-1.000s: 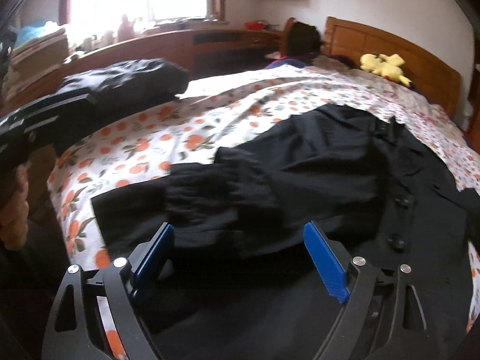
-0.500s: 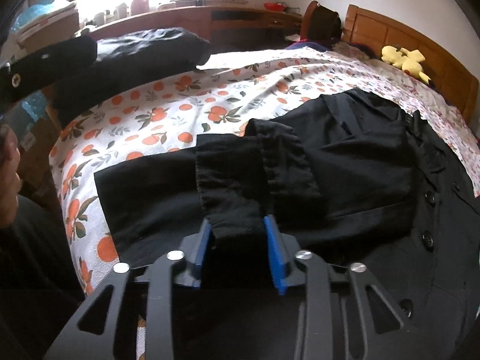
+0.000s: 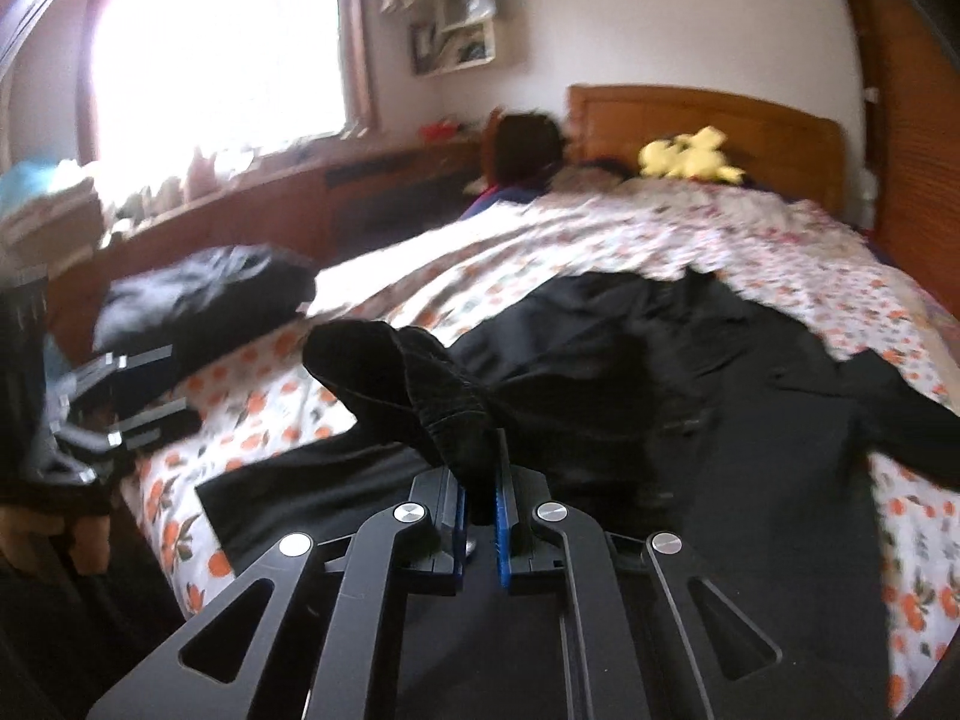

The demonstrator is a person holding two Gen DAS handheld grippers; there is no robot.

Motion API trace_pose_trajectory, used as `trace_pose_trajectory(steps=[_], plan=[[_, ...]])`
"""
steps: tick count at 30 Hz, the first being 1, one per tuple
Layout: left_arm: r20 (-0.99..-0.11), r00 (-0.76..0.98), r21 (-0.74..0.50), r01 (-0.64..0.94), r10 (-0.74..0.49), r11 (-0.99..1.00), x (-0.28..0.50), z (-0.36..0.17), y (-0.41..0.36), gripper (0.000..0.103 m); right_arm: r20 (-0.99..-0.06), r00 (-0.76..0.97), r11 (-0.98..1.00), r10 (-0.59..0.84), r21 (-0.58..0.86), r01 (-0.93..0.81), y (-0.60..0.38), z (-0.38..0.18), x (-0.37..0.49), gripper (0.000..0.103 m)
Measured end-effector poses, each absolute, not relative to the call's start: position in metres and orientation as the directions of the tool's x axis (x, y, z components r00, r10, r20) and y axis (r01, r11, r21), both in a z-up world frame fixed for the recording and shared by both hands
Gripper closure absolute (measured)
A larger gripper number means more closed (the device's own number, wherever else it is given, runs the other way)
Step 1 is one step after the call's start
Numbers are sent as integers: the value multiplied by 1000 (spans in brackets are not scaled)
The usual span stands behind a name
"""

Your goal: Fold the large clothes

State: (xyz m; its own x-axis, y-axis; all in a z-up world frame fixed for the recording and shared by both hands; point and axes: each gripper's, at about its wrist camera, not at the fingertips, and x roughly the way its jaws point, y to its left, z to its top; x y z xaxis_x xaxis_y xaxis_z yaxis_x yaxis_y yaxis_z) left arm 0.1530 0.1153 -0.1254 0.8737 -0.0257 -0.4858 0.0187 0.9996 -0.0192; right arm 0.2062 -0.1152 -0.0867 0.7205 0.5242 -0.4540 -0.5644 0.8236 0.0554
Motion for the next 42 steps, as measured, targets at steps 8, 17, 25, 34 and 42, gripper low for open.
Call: trace_pose_trajectory(steps=[8, 17, 25, 34, 42], plan=[[-489, 870, -17, 70, -70, 997, 164, -128, 86, 6, -418, 790, 889, 449, 122, -440, -193, -81, 211, 97], [-497, 858, -6, 141, -126, 990, 187, -136, 38, 6, -485, 814, 947, 321, 136, -292, -238, -111, 232, 96], [-529, 834, 20, 198, -158, 980, 201, -152, 2, 6, -485, 840, 970, 244, 103, -222, -262, -116, 226, 84], [-538, 824, 24, 225, -177, 974, 207, -161, -14, 6, -472, 861, 982, 188, 67, -177, -285, -112, 224, 63], [-534, 824, 34, 248, -192, 968, 206, -165, -24, 6, -592, 786, 982, 179, 55, -182, -288, -144, 245, 56]])
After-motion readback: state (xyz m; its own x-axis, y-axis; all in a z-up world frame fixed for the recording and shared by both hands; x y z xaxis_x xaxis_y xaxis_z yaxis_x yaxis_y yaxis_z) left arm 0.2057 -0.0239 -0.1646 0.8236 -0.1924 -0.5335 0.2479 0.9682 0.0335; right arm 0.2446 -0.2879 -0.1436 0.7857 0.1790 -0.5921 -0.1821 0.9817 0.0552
